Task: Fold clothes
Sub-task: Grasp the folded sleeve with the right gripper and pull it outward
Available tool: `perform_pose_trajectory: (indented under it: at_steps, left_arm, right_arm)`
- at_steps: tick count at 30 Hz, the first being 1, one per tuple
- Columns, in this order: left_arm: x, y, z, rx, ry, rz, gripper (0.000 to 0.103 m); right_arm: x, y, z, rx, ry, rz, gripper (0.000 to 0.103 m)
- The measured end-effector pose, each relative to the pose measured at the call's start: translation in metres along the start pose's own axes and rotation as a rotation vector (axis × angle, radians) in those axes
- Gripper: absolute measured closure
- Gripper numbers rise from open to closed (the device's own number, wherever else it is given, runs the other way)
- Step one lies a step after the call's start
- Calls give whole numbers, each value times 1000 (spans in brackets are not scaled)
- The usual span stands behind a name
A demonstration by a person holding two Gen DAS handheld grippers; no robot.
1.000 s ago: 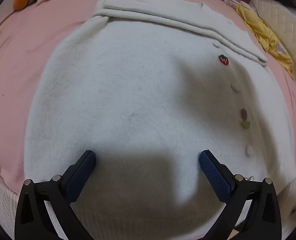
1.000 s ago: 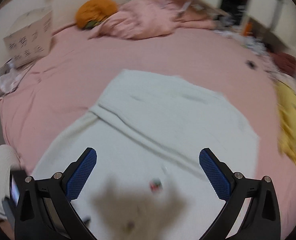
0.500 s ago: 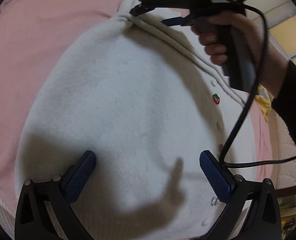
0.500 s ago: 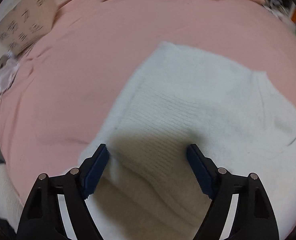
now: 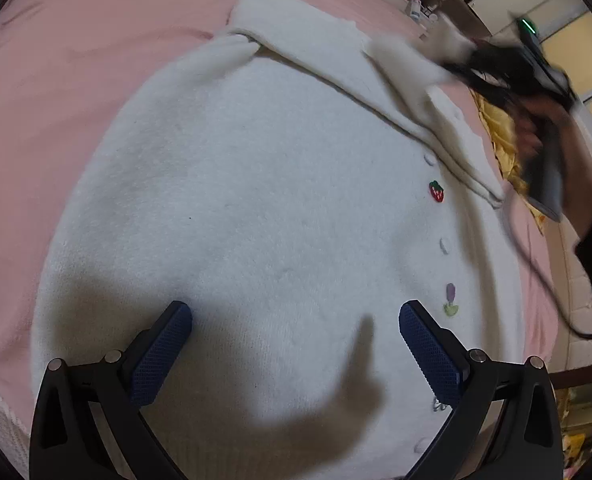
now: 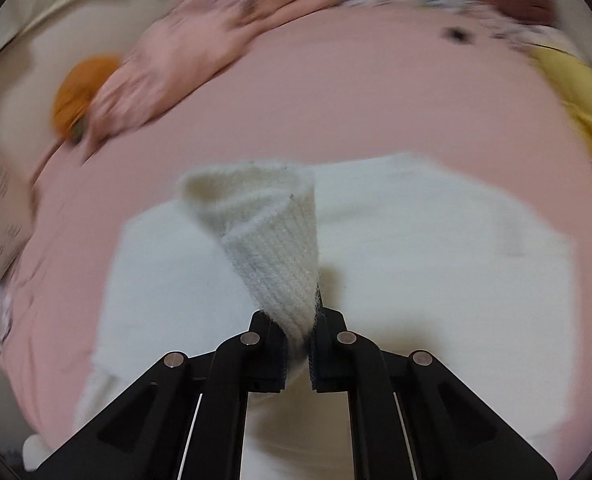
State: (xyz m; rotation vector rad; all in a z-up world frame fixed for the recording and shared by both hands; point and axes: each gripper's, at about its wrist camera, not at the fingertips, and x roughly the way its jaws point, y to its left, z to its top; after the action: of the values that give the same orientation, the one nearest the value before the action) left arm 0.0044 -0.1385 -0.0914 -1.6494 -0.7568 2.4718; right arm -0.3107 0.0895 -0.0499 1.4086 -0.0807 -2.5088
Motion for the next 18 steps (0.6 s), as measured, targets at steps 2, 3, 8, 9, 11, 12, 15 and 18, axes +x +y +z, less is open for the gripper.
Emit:
perform_pose_trajectory:
  at_steps: [2,3,8,9,11,12,15,18]
  left_arm:
    - [1,-4,-2,17,-4,17,0]
    - [0,-2,-1,26,-4,27,0]
    - [-1,6,13,85,-7,106,0]
    - [-2,5,13,99,-6,127,0]
    - [-1,5,13,120,-5,165,0]
    - [-1,5,14,129,-5,183,0]
    - [0,5,10,165,-2,238,0]
    - [3,0,12,151,-1,250,0]
  right_arm:
    - [-30,-64,-7,60,-35,-74,95]
    - [-48,-97,-13,90,-54,-118,95]
    - [-135,-251,-45,235,-142,-343,95]
    - [-147,-276,-52,262,-155,-381,95]
    - [-172,-326,-66,316,-181,-455,95]
    - [-179,-346,-73,342,-185,-486,95]
    - [-192,-399,-97,412,-189,-568,95]
    - [-193,-439,-121,477,-193,-628,95]
